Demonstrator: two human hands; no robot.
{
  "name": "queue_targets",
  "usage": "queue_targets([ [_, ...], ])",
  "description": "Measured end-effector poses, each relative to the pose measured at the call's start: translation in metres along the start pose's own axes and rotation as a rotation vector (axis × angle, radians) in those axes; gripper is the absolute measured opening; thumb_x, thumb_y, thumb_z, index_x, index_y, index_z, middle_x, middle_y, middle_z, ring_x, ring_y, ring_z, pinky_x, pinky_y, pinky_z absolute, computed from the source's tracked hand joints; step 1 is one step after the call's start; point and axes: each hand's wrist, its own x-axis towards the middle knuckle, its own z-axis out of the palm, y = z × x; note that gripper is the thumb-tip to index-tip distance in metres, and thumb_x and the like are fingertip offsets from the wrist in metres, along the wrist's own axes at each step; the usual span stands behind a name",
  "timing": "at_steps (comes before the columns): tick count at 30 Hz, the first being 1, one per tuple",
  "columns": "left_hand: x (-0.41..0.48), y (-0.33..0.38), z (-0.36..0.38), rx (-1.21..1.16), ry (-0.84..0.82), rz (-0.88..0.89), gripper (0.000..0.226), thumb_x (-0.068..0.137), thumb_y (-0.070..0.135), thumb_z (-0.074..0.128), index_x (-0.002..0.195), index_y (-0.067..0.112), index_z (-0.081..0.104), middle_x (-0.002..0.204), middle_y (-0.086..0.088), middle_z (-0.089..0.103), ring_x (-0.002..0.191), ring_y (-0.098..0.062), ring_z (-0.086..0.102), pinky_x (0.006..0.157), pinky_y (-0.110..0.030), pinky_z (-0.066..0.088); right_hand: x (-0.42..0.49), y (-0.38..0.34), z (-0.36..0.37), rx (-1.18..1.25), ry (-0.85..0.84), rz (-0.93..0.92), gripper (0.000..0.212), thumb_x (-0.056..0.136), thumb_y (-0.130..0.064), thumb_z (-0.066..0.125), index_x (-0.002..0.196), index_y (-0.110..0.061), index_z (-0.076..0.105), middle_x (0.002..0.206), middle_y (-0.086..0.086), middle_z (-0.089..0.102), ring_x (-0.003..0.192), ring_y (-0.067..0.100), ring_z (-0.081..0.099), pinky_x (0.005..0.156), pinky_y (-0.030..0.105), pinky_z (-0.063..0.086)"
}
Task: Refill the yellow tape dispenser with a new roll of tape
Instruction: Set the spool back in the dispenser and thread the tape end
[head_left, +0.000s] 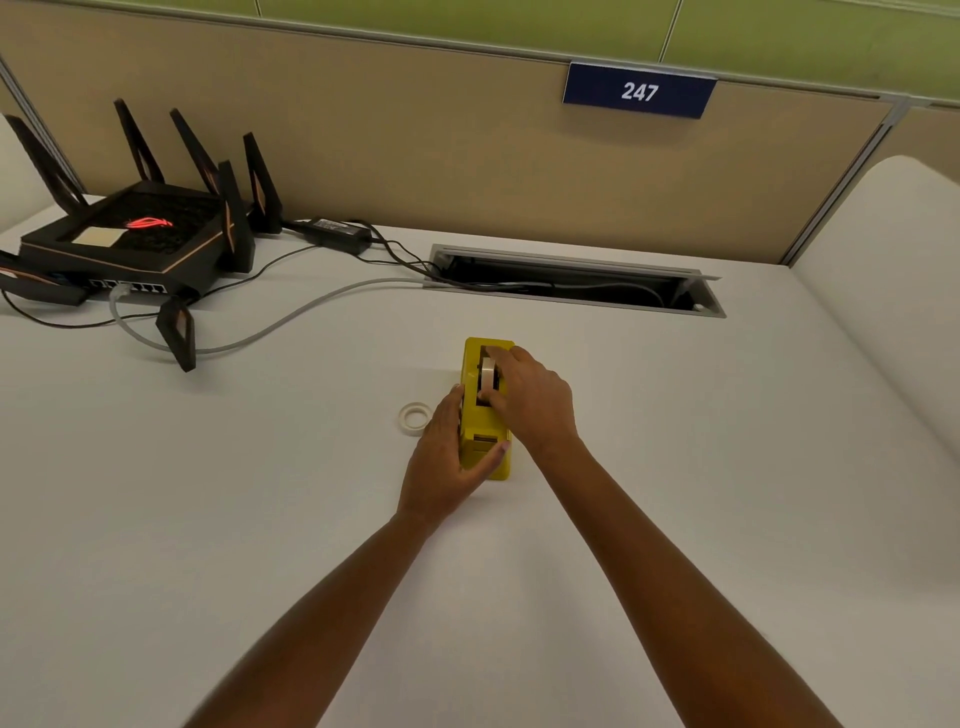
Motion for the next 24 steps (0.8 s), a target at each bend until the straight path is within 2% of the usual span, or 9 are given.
queue_targets([
  [3,0.001,-0.001,0.0,0.003,0.003,0.003,0.082,0.071,0.054,0.055,0.139,0.021,0.023,0.142,-0.003,0.042,0.125,-0.02,0.046,0.098,-0.04,0.048,0.0,0.0,-0.001,0.005,-0.008,-0.005,0.038,0.088,-0.03,0.057,0.122,-0.017,0.05,0.128,0.004,0.055,0.098,0.028,0.063,0.076,0.035,0.052],
  [7,0.001,-0.001,0.001,-0.018,0.007,0.022,0.08,0.071,0.053,0.056,0.138,0.022,0.024,0.14,-0.002,0.043,0.123,-0.017,0.047,0.094,-0.028,0.045,-0.001,0.0,-0.004,0.027,-0.007,0.001,0.035,0.088,-0.029,0.056,0.119,-0.016,0.051,0.123,0.006,0.059,0.097,0.027,0.063,0.077,0.034,0.051],
  [12,0.002,-0.003,0.002,-0.019,0.015,0.029,0.08,0.071,0.053,0.056,0.137,0.022,0.024,0.14,-0.003,0.044,0.123,-0.018,0.047,0.094,-0.031,0.047,0.0,-0.001,-0.008,0.065,-0.005,0.003,0.025,0.09,-0.025,0.054,0.112,-0.013,0.057,0.115,0.008,0.064,0.095,0.025,0.062,0.077,0.032,0.049],
  [14,0.002,-0.004,0.002,-0.021,0.017,0.03,0.08,0.071,0.054,0.056,0.137,0.022,0.024,0.14,-0.003,0.044,0.123,-0.018,0.048,0.094,-0.032,0.047,0.0,-0.002,-0.01,0.091,0.015,0.012,0.02,0.091,-0.022,0.05,0.105,-0.011,0.061,0.109,0.009,0.067,0.091,0.024,0.063,0.073,0.029,0.047],
  [17,0.002,-0.004,0.002,-0.036,0.023,0.045,0.078,0.071,0.053,0.056,0.137,0.024,0.025,0.138,-0.002,0.045,0.121,-0.016,0.048,0.09,-0.026,0.046,-0.001,0.0,-0.009,0.086,0.021,0.007,0.017,0.091,-0.015,0.048,0.096,-0.009,0.064,0.102,0.01,0.068,0.086,0.024,0.062,0.066,0.025,0.04],
  [20,0.003,-0.005,0.003,-0.039,0.022,0.052,0.077,0.071,0.054,0.056,0.136,0.024,0.026,0.137,-0.002,0.046,0.12,-0.016,0.049,0.088,-0.024,0.044,-0.008,0.002,-0.005,0.074,0.029,-0.001,0.019,0.092,-0.014,0.048,0.098,-0.008,0.064,0.106,0.01,0.065,0.087,0.025,0.062,0.066,0.024,0.039],
  [24,0.003,-0.007,0.003,-0.035,0.015,0.043,0.08,0.07,0.06,0.052,0.137,0.025,0.025,0.138,-0.002,0.045,0.12,-0.015,0.048,0.088,-0.024,0.043,-0.01,0.002,-0.005,0.07,0.023,-0.004,0.018,0.092,-0.017,0.048,0.103,-0.01,0.062,0.11,0.009,0.065,0.09,0.025,0.062,0.07,0.028,0.046],
])
